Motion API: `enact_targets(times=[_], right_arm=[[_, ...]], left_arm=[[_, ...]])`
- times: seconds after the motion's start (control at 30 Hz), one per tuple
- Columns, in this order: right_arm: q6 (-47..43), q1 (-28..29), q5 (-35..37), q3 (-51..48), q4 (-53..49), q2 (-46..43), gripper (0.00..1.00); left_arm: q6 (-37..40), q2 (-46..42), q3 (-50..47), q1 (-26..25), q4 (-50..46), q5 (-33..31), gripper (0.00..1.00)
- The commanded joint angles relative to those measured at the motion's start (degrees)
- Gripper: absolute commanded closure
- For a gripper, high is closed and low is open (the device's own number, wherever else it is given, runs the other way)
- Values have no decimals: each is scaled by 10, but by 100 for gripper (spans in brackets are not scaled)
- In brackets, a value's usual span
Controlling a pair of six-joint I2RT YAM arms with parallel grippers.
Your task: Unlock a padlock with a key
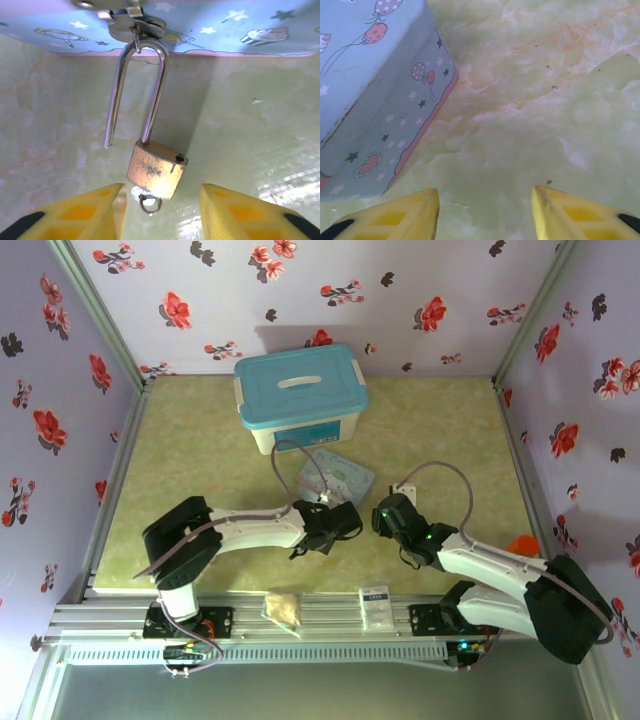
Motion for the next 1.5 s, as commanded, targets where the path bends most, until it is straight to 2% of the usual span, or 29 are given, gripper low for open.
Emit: enact_targets(times=[0.0,0.13,0.2,0.27,0.33,0.43,0.5,0.67,0.87,1.03,1.33,1.47], right_arm=[[13,-4,-46,-22,20,-56,43],[5,-3,-112,-37,32,-104,30],[16,0,-122,-43,35,-122,18],[30,8,-129,-45,44,-126,17],[37,30,-128,-40,58,-117,19],[47,92,-82,-11,61,-75,22],[69,130,-45,21,54,-23,22],[101,178,-3,85,66,106,24],[98,194,-14,149,109,230,26],[90,198,-9,197,94,302,32],[94,198,-24,242,90,388,39],[105,201,-10,259,44,405,46]], left_arm=[[6,-94,-44,31,62,55,48],[31,-179,-107,83,135,107,23],[45,-205,-119,112,146,119,18],[55,-218,-122,144,151,137,17],[64,-224,-125,179,169,183,16],[56,-228,-139,222,216,245,20],[42,-229,-155,239,250,264,24],[13,-237,-200,264,301,285,26],[3,-269,-234,285,306,285,25],[0,-293,-254,301,306,284,25],[-32,-293,-297,303,347,285,27],[-36,-292,-306,303,355,284,27]])
